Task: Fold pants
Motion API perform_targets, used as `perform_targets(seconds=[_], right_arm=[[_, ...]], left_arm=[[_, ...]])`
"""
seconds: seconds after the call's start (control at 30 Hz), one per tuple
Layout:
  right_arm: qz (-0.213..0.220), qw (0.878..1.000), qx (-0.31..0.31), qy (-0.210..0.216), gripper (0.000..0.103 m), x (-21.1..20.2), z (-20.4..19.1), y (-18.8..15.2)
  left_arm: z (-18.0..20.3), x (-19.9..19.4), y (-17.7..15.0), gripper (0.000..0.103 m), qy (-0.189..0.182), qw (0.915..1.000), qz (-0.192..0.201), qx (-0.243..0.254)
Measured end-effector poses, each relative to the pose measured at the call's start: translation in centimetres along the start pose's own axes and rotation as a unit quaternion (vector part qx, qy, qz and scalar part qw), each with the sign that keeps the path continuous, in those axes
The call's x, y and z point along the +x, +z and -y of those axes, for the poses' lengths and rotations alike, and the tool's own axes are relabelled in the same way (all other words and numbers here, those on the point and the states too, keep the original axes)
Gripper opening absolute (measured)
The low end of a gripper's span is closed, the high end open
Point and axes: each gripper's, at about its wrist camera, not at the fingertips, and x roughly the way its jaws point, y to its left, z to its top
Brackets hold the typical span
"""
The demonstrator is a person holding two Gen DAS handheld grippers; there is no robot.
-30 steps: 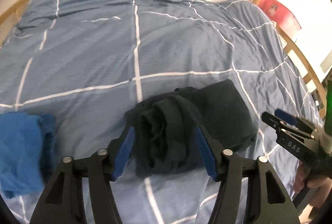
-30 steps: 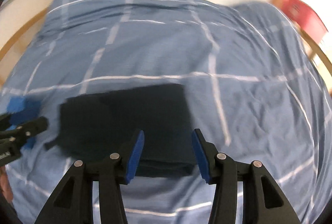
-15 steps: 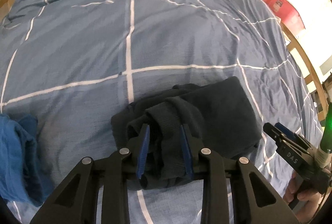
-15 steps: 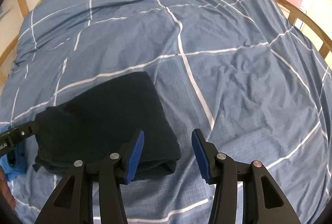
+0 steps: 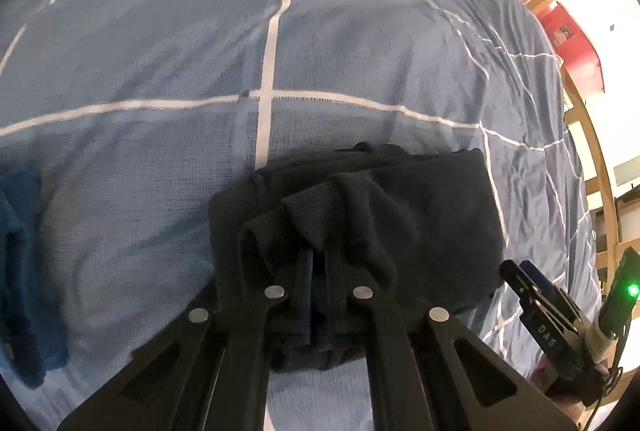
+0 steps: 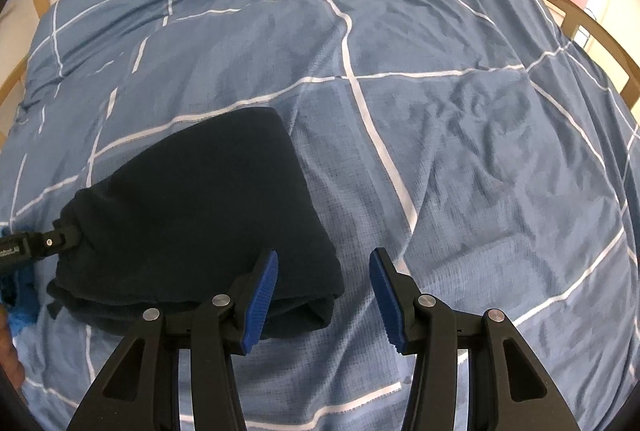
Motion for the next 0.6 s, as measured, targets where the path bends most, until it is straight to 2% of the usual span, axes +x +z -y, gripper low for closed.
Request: perform_targets(seconds=[0.1,0.17,0.3,0.4,0.5,0.6], right_arm=[[0.004,1.0,0.0,0.011,0.048,-0.6,-0.3,0.1],[0.005,1.0,0.002,0.018,0.048,-1.1,-0.5,0.1],[0.009,1.0,-0.011,0.023,0.048,-1.6,-1.2,-0.2],[-0.004,1.0,-0.018,0.018,0.048,-0.8,-1.6,-0.6],[-0.014,1.0,-0.019,0.007,0.048,-0.2,-1.5,-1.0],[-0.027,0.999,-0.02,-0.007,0.048,0.1,-1.3,-1.3]], left_arm=[[0.3,-2.4,-0.5,0.006,0.017,0.9997,0.013,0.011],[0.0,-3.2,-0.8,0.006,0.028,0.9994,0.007,0.018],[-0.9,-1.6,-1.2,0.007,0.046,0.9979,-0.016,0.042],[-1.6,-0.3,-0.9,0.008,0.053,0.9975,-0.021,0.042],[-1.7,-0.1,-1.0,0.014,0.063,0.9969,-0.017,0.044],[-2.0,-0.2,-1.2,0.027,0.077,0.9962,-0.014,0.039]])
